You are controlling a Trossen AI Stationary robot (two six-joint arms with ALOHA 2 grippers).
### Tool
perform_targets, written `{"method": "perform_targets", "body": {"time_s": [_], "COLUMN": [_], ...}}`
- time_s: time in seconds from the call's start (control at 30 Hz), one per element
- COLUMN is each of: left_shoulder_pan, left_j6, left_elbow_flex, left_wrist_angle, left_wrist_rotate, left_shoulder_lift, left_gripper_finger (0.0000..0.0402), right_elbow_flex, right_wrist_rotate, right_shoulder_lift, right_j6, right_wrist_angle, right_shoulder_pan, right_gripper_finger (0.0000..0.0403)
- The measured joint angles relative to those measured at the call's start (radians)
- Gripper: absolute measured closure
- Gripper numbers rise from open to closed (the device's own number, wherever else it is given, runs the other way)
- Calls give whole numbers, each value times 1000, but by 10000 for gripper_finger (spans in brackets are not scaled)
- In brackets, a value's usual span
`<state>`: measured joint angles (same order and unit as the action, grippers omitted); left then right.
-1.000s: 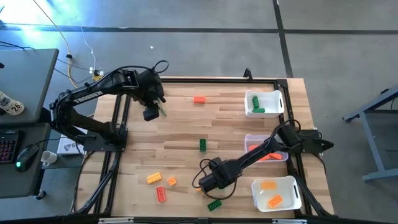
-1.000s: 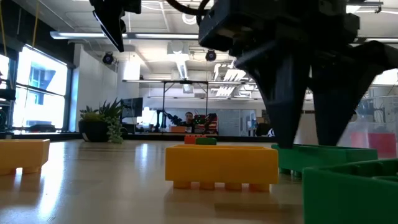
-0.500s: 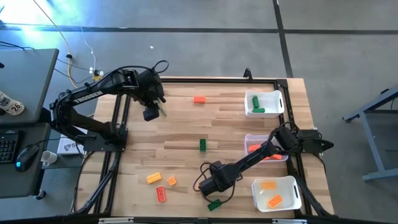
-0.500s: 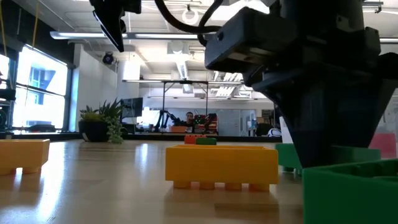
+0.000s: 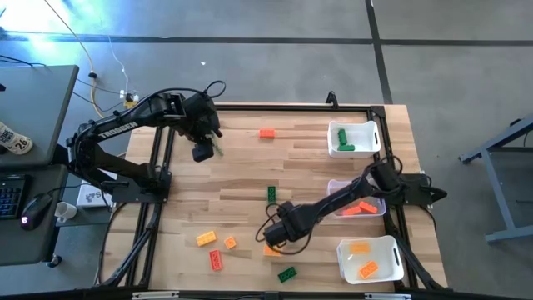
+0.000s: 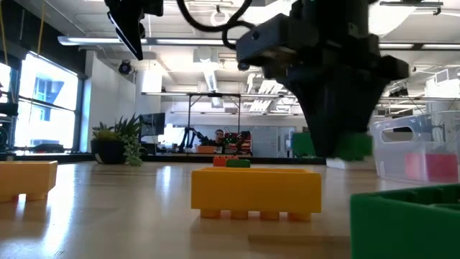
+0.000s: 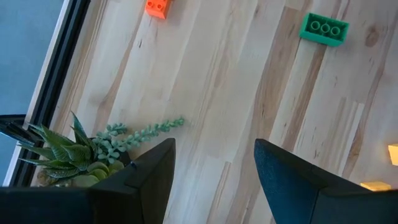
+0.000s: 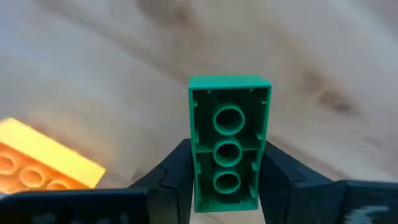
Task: Sort & place blocks by color
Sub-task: Put the green game piece into the top white bin
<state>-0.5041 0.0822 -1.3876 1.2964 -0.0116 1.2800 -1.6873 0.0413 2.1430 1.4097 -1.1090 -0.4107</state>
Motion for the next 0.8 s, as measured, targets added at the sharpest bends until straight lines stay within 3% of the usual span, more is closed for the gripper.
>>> {"method": "perform_targets", "body": {"time_s": [0.57,0.8], "left_shoulder_pan": [0,0], "left_j6": [-5,-93], "left_elbow_flex": [0,0], "left_wrist_angle": [-18,-18], "left_wrist_rotate": [0,0], "left_shoulder_lift": [0,0], "left_gripper_finger": [195,195], "right_elbow_flex": [0,0], "right_wrist_rotate": [373,432], "right_shoulder_lift": [-258,-363], "right_j6": [-245,-409], "right_wrist_angle": [-388,-462], "right_shoulder_pan": [225,372], "right_gripper_finger": [296,296]}}
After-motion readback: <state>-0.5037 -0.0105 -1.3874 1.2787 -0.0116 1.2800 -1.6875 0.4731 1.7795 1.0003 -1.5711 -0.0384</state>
